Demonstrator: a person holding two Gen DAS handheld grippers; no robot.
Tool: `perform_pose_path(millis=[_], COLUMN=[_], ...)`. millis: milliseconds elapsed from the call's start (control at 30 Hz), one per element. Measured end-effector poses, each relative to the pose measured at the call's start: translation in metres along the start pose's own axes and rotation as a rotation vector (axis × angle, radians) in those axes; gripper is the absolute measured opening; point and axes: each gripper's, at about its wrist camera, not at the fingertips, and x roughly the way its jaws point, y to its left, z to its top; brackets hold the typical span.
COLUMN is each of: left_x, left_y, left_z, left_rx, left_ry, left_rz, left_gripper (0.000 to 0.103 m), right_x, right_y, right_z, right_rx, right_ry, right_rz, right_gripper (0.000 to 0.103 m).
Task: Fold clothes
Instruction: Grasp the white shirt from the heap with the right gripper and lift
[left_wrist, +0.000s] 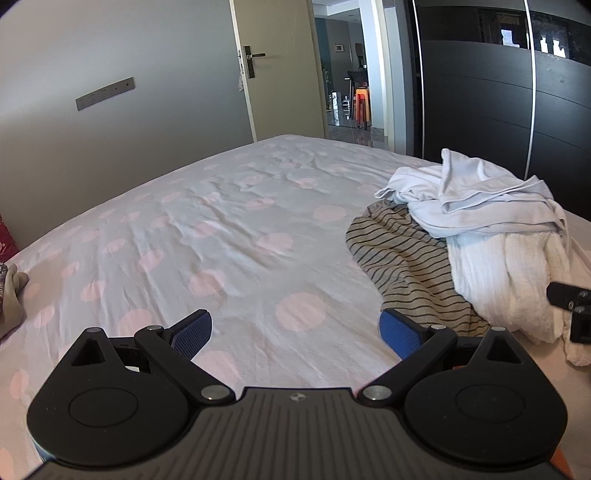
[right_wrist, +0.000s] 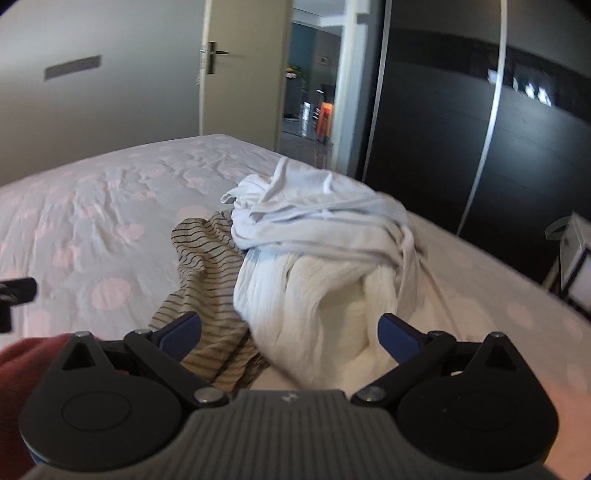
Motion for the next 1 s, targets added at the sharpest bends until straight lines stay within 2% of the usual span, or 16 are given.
perform_pose_path(millis=[133, 267, 400, 733, 800, 833, 900, 933, 1000], left_x=[0.020, 0.042, 0.060, 0.092, 0.093, 0.094, 0.093, 0.092, 0.089], left_y=[0.015, 0.036, 0.049, 0.056, 0.059, 0.060, 0.064, 0.068, 0.077], left_z=[0.001, -0.001, -0.002, 0.001, 0.000, -0.001, -0.004, -0.005, -0.008], left_rx=[-0.015, -0.046, -0.073, -0.083, -0.085, -0.085, -0.090, -0.098, -0.122], left_ry=[0.029, 0.074, 0.107, 0.166, 0.172, 0.175, 0.180, 0.182, 0.182], left_rz=[0.024, 0.049, 0.067, 0.068, 0.077, 0.083, 0.103, 0.111, 0.117], left_gripper=[0.100, 0.099, 0.099, 0.099, 0.099, 0.099, 0.099, 0.099, 0.099], right_x=[0.035, 0.072, 0.110, 0.181, 0.193, 0.194, 0.191, 0.189, 0.181], right_y=[-0.022, -0.046, -0.066, -0.080, -0.082, -0.081, -0.072, -0.067, -0.059], right_z=[0.023, 0.047, 0.067, 0.090, 0.094, 0.096, 0.097, 0.099, 0.104], right_rx=[-0.059, -0.119, -0.185, -0.244, -0.244, -0.232, -0.256, -0.274, -0.298], right_ry=[-0.023, -0.037, -0.030, 0.087, 0.110, 0.116, 0.111, 0.103, 0.079], right_rz=[-0.024, -0.049, -0.075, -0.028, -0.008, 0.002, -0.015, -0.016, -0.029], right_gripper=[0.092, 0.077, 0.077, 0.076, 0.054, 0.038, 0.024, 0.011, 0.010])
